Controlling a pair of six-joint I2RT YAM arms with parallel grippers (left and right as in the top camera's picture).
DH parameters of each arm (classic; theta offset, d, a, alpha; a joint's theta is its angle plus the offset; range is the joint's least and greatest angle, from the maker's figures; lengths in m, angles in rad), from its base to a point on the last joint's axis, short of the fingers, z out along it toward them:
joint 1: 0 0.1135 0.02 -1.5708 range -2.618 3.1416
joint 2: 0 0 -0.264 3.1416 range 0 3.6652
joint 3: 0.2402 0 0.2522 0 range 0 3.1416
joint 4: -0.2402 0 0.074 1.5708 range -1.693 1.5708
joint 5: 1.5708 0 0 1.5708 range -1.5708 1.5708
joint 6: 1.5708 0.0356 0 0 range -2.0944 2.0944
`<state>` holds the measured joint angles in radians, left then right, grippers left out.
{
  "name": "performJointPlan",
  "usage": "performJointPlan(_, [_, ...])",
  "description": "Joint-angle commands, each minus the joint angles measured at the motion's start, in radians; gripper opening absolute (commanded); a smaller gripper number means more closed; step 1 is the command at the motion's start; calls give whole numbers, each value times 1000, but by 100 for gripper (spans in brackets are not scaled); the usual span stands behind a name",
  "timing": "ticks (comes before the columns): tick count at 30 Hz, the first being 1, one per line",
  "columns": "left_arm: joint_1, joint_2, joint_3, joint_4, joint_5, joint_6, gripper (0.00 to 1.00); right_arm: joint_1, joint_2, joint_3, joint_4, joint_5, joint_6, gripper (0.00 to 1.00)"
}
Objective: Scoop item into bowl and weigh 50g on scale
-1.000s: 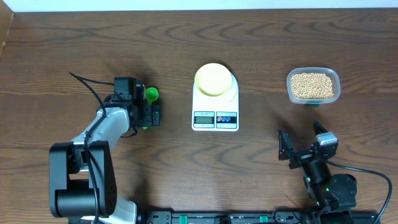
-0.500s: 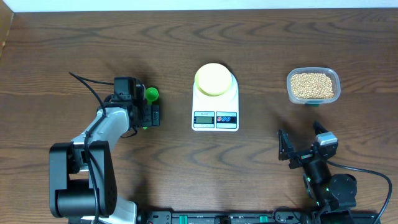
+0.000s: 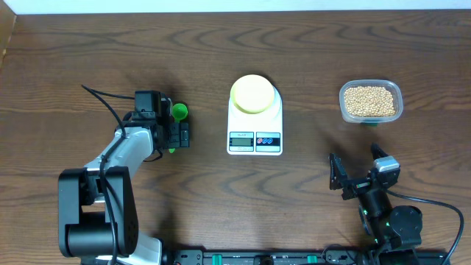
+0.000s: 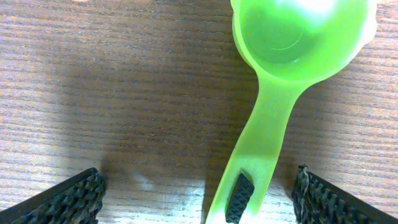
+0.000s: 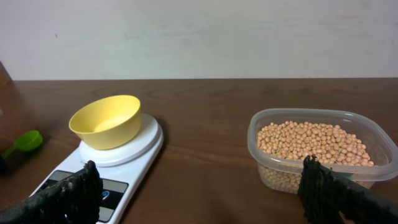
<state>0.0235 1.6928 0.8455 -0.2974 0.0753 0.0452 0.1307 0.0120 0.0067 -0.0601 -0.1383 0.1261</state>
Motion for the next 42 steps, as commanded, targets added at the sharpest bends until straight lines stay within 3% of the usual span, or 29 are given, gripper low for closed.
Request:
performJointPlan(1, [4,9,-1,1,-6,-1,98,8,-6,-2,-3,0,8,99])
performJointPlan(25, [4,5,-2,18,-5,-2,100,8,-6,-2,-3,0,8,99])
performJointPlan(27, [4,5,-2,18,-5,-2,97,8,-6,-2,-3,0,8,99])
performJointPlan(30, [4,5,-2,18,-5,-2,84,8,-6,-2,-3,0,8,99])
performJointPlan(34, [4,5,-2,19,-5,-2,80,8,-6,-2,-3,1,8,99])
performJointPlan(37, [4,5,-2,17,-5,-2,71,8,-6,-2,-3,1,8,99])
performJointPlan(42, [3,5,-2,14,-4,-11,70,8,-6,-2,-3,0,8,99])
